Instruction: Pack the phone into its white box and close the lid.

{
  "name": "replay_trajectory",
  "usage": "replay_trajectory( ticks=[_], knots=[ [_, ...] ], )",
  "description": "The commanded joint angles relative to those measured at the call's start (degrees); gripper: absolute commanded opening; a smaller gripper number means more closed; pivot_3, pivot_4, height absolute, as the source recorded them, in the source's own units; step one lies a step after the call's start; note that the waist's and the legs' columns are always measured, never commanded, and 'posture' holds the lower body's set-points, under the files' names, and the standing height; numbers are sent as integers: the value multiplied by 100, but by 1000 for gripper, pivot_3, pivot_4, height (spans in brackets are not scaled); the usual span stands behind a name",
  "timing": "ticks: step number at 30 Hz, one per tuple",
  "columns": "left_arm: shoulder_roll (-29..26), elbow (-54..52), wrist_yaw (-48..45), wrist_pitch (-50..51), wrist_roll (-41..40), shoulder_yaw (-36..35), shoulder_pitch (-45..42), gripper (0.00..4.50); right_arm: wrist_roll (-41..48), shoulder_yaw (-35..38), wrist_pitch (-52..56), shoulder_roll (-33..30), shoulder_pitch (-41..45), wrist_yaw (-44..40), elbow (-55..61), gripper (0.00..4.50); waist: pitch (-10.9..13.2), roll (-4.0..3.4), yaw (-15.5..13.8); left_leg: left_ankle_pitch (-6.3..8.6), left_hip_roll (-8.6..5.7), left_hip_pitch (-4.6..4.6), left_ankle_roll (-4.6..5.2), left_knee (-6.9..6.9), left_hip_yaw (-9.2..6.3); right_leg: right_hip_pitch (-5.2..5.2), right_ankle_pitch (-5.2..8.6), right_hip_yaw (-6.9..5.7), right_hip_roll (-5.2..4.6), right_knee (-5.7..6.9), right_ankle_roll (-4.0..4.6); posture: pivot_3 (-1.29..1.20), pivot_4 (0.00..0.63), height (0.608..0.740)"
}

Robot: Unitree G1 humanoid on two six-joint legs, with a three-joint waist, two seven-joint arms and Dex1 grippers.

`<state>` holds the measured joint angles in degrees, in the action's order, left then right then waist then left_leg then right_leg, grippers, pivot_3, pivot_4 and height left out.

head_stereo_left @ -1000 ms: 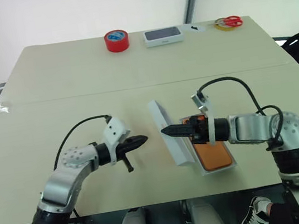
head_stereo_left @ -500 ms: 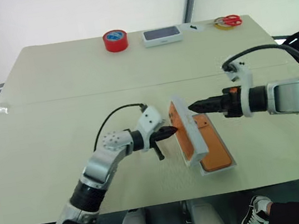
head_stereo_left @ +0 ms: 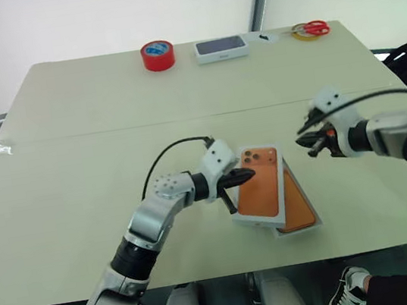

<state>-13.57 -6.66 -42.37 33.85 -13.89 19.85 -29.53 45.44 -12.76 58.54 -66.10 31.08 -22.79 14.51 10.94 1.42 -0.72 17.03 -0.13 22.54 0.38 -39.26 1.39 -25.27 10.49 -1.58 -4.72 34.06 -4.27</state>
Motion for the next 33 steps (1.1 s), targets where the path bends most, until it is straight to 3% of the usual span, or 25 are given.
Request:
replay_trajectory(
  ticks=[1, 4, 11, 21, 33],
  knots=[
    [-151, -330, 168, 297, -121, -402, -53, 0, -597, 23, -278, -22, -88, -452, 240, 26, 0, 0, 2, 0, 0, 0, 0, 0, 0, 0, 0, 0, 0, 0, -1, 0, 150, 732],
    [-373, -311, 237, 584, -72, -495, -74, 0, -851, 25, -291, 81, -212, -735, 393, 26, 0, 0, 6, 0, 0, -3, 0, 0, 0, 0, -4, 0, 2, 2, -7, 0, 150, 732],
    [-788, -137, -11, 733, 224, 24, -158, 0, -1263, 49, -173, 366, -329, -1108, 683, 26, 0, 0, -11, 0, -2, -2, -1, 0, -1, 2, 0, -1, -1, 1, 0, 0, 150, 732],
    [-494, -20, -740, 640, 130, 668, -366, 0, -1588, 135, -84, 487, -437, -1603, 996, 26, 0, 0, -3, 0, -5, -2, -1, -1, -2, 3, 0, -2, -4, 2, 1, 0, 150, 732],
    [-237, -86, -1032, 659, 115, 823, -538, 0, -1857, 339, -210, 292, -857, -2184, 1194, 26, 0, 0, -5, 0, -5, -3, -1, -2, -2, 4, 0, -1, -4, 3, 1, 0, 150, 732]
  ],
)
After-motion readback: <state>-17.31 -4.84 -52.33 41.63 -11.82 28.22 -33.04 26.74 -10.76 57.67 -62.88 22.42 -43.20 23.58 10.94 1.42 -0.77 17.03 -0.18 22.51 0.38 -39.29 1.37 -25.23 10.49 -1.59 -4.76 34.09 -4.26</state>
